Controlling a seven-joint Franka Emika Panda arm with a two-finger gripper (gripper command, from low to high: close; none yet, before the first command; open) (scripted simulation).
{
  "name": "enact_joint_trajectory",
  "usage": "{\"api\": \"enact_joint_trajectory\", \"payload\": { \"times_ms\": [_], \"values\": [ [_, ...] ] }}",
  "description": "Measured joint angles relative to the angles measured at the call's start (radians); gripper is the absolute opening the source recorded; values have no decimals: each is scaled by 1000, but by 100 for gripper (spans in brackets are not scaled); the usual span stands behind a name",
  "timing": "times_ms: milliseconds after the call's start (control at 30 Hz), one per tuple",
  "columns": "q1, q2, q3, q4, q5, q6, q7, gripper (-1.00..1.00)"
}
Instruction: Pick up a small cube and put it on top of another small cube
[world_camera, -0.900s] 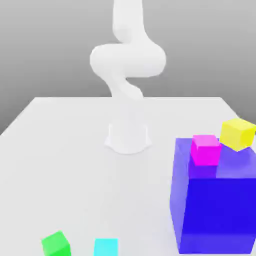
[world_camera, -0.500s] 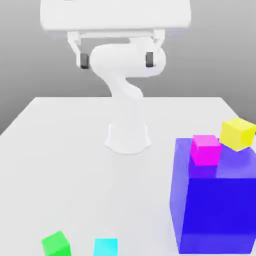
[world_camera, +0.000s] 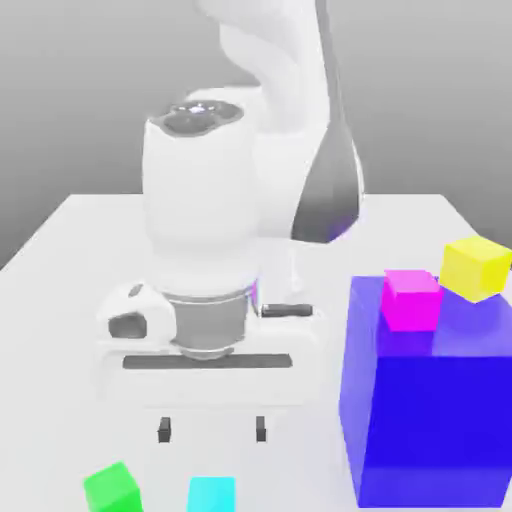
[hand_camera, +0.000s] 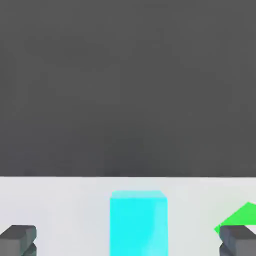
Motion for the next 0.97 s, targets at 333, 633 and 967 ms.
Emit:
{"api": "enact_joint_trajectory", "payload": {
  "times_ms": [333, 633, 967],
  "values": [
    [-24, 204, 24, 31, 17, 142, -17, -100],
    [-39, 18, -36, 5, 7, -18, 37, -100],
    [-128, 88, -90, 23, 79, 27, 84, 100]
  ]
}}
